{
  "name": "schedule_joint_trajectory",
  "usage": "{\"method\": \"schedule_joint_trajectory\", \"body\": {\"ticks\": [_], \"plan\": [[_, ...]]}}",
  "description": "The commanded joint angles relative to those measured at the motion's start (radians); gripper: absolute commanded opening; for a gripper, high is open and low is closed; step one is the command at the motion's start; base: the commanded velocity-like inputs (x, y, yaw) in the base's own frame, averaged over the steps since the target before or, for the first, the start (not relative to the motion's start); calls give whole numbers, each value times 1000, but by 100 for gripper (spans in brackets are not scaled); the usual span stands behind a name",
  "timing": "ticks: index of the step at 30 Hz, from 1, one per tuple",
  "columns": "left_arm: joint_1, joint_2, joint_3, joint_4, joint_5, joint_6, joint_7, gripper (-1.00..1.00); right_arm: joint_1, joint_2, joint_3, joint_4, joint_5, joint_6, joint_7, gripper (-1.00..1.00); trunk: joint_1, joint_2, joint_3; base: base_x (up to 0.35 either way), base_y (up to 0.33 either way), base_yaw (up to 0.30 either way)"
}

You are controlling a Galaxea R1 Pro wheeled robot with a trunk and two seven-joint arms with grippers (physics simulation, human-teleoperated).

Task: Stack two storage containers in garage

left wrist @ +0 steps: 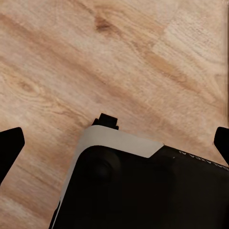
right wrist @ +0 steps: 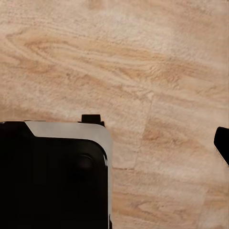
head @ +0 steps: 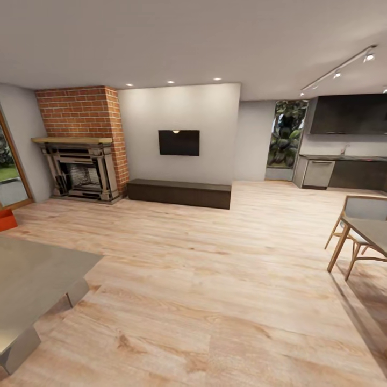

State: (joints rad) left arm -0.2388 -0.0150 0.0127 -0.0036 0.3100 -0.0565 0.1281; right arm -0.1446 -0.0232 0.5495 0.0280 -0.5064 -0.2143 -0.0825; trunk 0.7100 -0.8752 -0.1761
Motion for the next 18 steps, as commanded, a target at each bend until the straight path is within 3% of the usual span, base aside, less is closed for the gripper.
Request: {"method": "schedule_joint_trajectory", "body": {"ticks": [1,18], "plan": [[-1,0,1,1,4,-3,2,100,-1,0,8,3,-8,-5,0,100,1,-1,-1,326,0,0],[0,-2,0,1,2,-5,2,100,-1,0,5,3,-11,-5,1,100,1,-1,-1,326,0,0]]}}
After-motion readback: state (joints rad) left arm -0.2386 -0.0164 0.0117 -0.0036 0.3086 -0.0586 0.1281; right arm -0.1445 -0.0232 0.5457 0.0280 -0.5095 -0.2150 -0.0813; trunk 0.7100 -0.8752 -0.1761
